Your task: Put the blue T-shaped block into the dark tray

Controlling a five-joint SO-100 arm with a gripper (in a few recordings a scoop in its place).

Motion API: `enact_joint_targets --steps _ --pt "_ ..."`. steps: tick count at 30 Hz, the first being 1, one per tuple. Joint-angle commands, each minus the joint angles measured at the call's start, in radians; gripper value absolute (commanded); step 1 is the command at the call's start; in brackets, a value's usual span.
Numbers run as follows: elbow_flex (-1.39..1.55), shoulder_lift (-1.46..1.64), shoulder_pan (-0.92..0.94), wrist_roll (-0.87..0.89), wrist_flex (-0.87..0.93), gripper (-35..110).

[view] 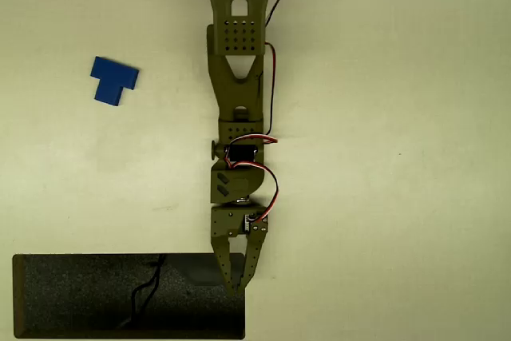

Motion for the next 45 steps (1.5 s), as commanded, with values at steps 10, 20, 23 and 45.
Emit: enact_joint_targets --steps 10,20,23,45 --pt "0.0 -0.002 0.003 -0.015 -0.018 0" --pt "-0.002 -0.003 -0.009 -0.012 -0.018 0" --pt "-0.02 0.003 -0.02 0.067 -0.012 0" --pt "1.204 1.965 0.006 0.296 1.983 0"
